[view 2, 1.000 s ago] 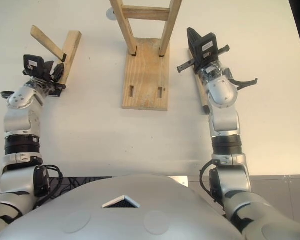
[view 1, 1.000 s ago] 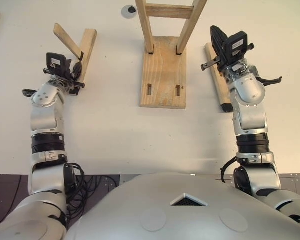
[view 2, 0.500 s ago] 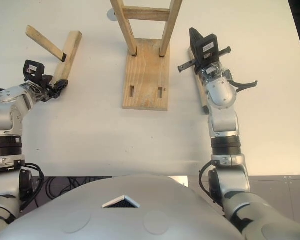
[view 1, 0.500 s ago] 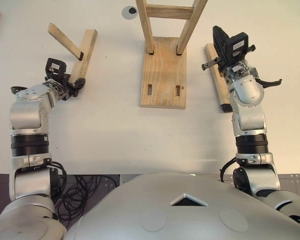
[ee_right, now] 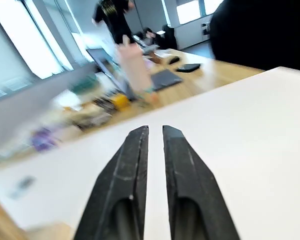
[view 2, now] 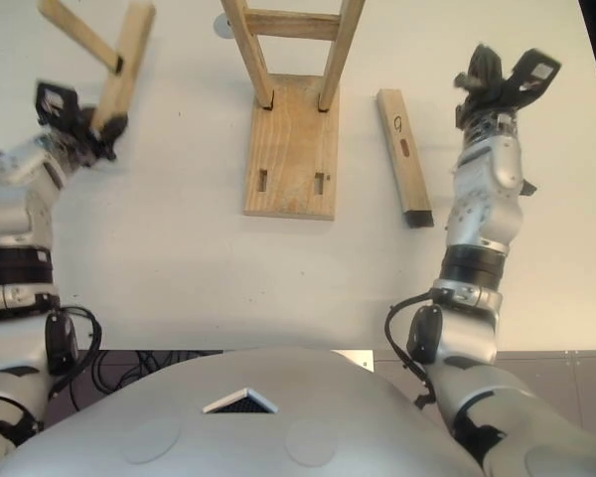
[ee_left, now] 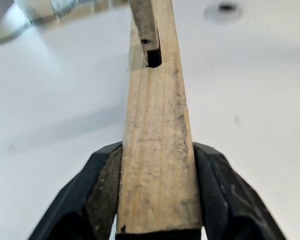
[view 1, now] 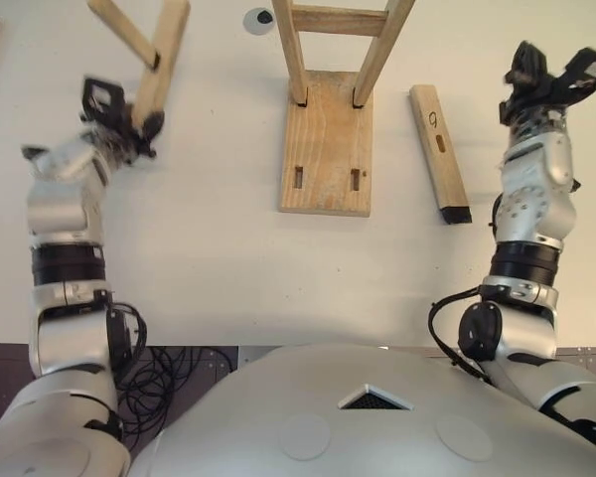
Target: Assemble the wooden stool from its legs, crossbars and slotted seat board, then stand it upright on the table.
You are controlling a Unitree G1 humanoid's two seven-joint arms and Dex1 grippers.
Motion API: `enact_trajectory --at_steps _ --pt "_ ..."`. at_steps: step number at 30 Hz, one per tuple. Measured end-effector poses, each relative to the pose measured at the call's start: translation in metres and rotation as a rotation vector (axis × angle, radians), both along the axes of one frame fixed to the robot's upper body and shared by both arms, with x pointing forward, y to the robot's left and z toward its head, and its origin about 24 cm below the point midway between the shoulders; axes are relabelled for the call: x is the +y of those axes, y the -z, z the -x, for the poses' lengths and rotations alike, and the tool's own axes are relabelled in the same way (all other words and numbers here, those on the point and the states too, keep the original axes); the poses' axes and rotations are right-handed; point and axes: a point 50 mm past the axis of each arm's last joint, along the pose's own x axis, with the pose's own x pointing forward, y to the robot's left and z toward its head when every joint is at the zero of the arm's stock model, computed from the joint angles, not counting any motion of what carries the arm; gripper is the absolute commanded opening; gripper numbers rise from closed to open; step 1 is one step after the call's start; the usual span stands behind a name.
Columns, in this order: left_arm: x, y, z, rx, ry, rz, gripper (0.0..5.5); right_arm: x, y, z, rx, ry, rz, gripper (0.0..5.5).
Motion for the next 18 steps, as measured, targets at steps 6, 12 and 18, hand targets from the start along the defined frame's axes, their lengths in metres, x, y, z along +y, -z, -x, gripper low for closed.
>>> enact_trajectory --at_steps 6,12,18 --pt "-0.046 -0.090 -0.017 -0.237 0.143 0.190 2.01 0.019 -0.110 -0.037 -0.331 -0.484 -0.173 1.97" --pt "-0.105 -0.140 0.006 -0.280 0.443 0.529 2.01 0.041 -0.163 -0.037 -0.395 -0.878 -0.157 2.92" --pt "-0.143 -0.163 0.054 -0.314 0.763 0.806 2.00 0.075 -0.195 -0.030 -0.319 -1.262 -0.303 3.94"
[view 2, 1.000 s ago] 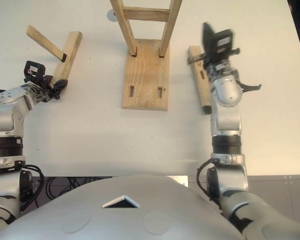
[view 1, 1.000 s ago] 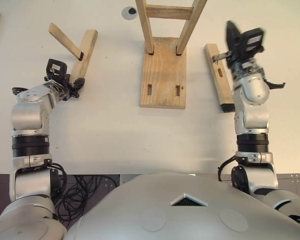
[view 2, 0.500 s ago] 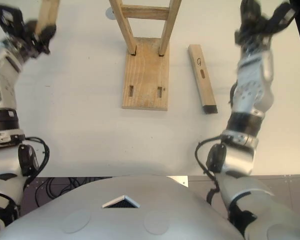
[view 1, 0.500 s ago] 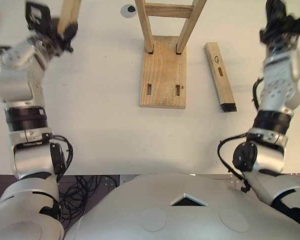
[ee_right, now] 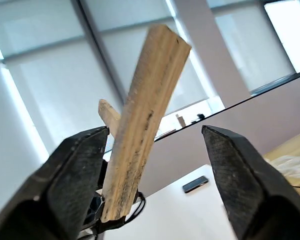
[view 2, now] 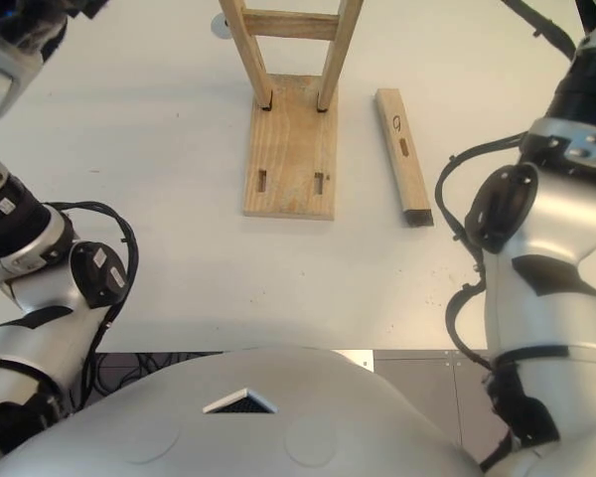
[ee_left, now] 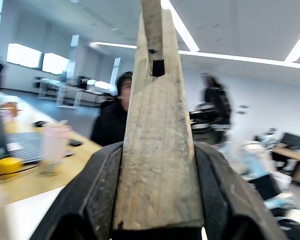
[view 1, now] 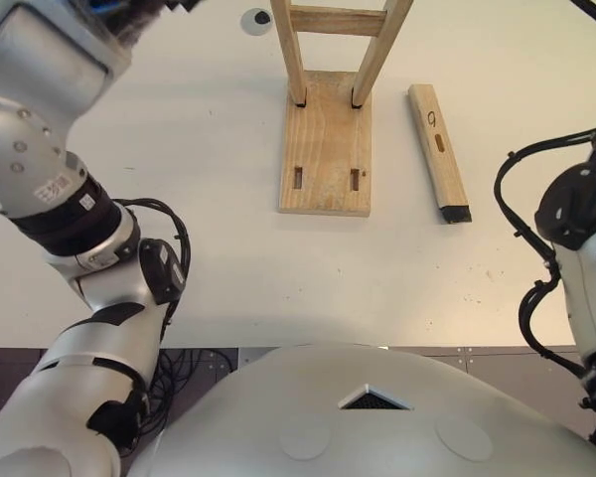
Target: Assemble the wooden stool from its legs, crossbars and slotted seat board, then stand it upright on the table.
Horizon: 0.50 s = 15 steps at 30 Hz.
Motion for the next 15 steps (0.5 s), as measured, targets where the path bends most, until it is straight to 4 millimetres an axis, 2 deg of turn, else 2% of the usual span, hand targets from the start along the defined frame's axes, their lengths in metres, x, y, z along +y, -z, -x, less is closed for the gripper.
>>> enact_trajectory --at_steps 3,10,12,15 --pt "-0.008 0.009 0.009 0.030 0.031 0.038 2.00 0.005 -0.011 0.005 0.024 -0.125 -0.034 4.41" --pt "-0.028 0.025 0.019 0.078 0.142 0.021 2.00 0.002 -0.031 0.020 0.005 -0.246 -0.110 4.44" --pt "-0.029 0.031 0.022 0.103 0.183 0.005 2.00 -0.001 -0.029 0.022 0.004 -0.232 -0.119 4.18" --pt "-0.029 0.039 0.020 0.153 0.239 -0.018 2.00 -0.011 -0.016 0.022 0.038 -0.192 -0.158 3.67"
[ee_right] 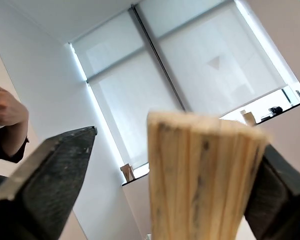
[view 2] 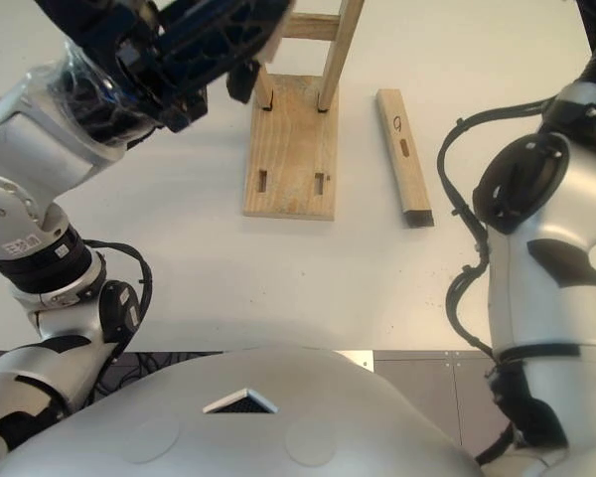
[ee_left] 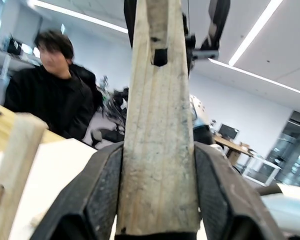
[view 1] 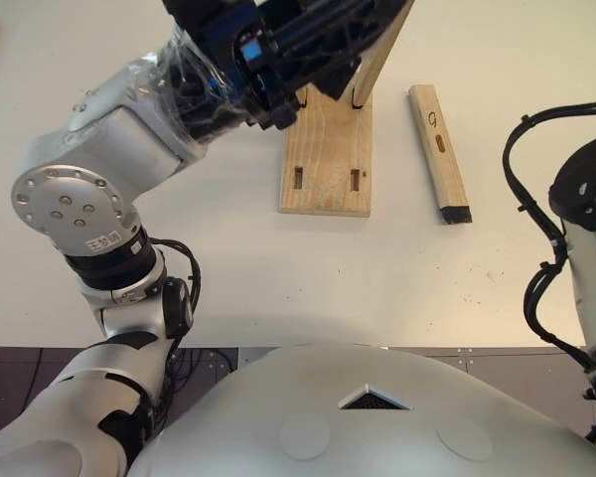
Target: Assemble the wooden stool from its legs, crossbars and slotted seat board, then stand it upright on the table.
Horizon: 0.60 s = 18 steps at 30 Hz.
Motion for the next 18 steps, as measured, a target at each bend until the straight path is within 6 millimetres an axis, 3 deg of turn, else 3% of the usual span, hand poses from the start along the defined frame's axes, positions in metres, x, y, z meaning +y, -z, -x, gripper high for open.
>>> enact_trajectory --at_steps 4,9,14,18 --pt "0.005 0.001 -0.001 0.021 0.050 -0.019 2.00 -0.009 0.010 0.004 0.017 0.022 -0.035 3.00" --pt "0.011 -0.001 0.004 0.044 0.105 -0.044 2.00 -0.014 0.026 0.023 -0.018 0.046 -0.045 2.13" --pt "0.015 -0.003 0.004 0.078 0.152 -0.086 2.00 -0.017 0.048 0.041 0.022 0.111 -0.085 2.06" --pt "0.015 -0.010 -0.003 0.049 0.125 -0.084 2.00 -0.018 0.047 0.039 0.008 0.194 -0.096 2.07"
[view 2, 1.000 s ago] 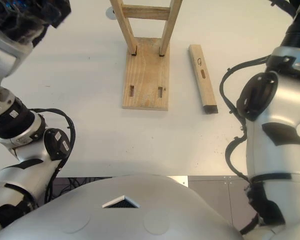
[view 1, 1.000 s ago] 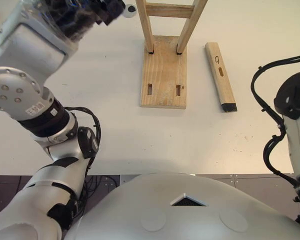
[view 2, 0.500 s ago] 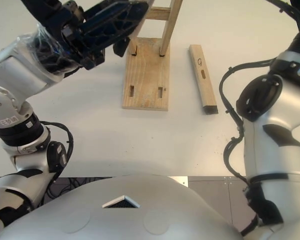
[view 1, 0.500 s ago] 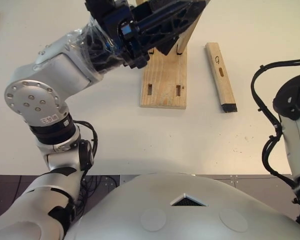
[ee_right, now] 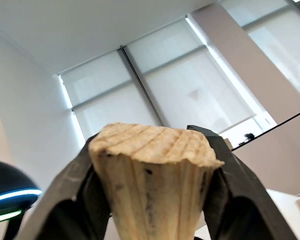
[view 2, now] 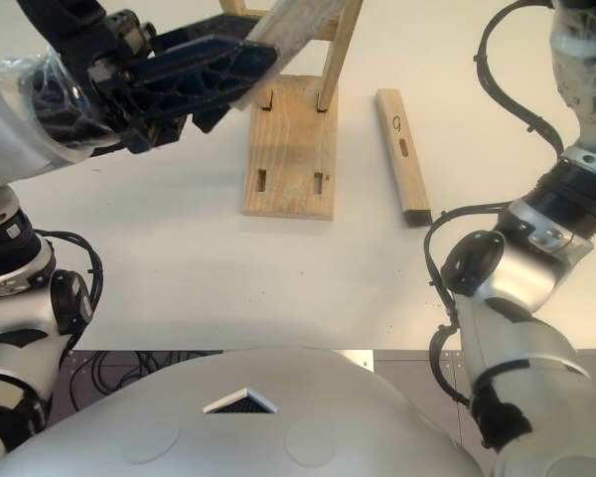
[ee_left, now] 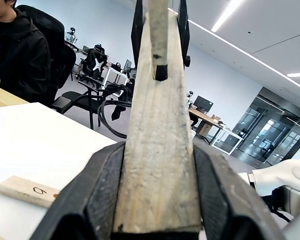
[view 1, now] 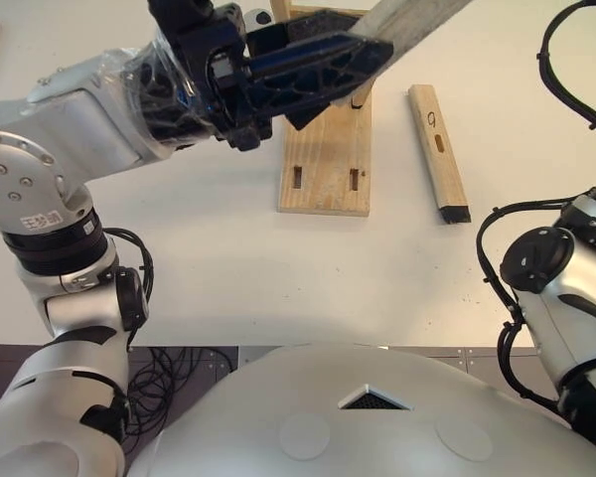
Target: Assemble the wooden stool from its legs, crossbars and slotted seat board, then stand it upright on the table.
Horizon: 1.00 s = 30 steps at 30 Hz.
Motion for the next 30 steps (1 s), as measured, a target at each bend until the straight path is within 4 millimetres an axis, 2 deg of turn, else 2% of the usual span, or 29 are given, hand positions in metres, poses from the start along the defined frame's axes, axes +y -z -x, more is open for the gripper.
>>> enact_trajectory --at_steps 2,3,5,8,11,15,18,20,23,27,30 --pt "-0.001 0.001 -0.005 -0.023 -0.023 0.020 2.00 0.003 -0.002 -0.003 -0.050 0.053 0.008 2.10" --pt "-0.001 0.001 -0.006 -0.029 -0.026 0.024 2.44 0.004 -0.003 -0.004 -0.068 0.067 0.014 2.13" --pt "0.001 0.004 -0.015 -0.038 -0.090 0.034 2.91 0.006 -0.005 -0.005 -0.102 0.107 0.061 2.13" --pt "0.002 0.006 -0.023 -0.029 -0.154 0.067 3.44 0.008 -0.013 -0.009 -0.156 0.130 0.133 2.06" --pt "0.009 0.002 -0.027 -0.040 -0.226 0.111 3.69 0.009 -0.019 -0.017 -0.169 0.119 0.172 2.06" --pt "0.012 0.005 -0.012 -0.020 -0.202 0.190 3.70 -0.021 -0.021 -0.026 -0.165 0.186 0.232 2.06" --pt "0.016 0.013 -0.002 -0.010 -0.215 0.191 3.70 -0.034 -0.020 -0.027 -0.200 0.213 0.320 2.06" --pt "0.020 0.024 0.005 0.013 -0.246 0.167 3.70 -0.028 -0.012 -0.029 -0.228 0.192 0.397 2.06" --pt "0.030 0.032 0.007 0.030 -0.325 0.138 3.70 -0.013 0.009 -0.030 -0.250 0.114 0.525 2.06" --pt "0.037 0.038 0.000 0.024 -0.380 0.092 3.70 -0.007 0.037 -0.020 -0.276 0.079 0.637 2.06" --pt "0.051 0.049 -0.013 0.051 -0.487 0.029 3.25 -0.005 0.056 -0.014 -0.269 0.080 0.700 2.06"
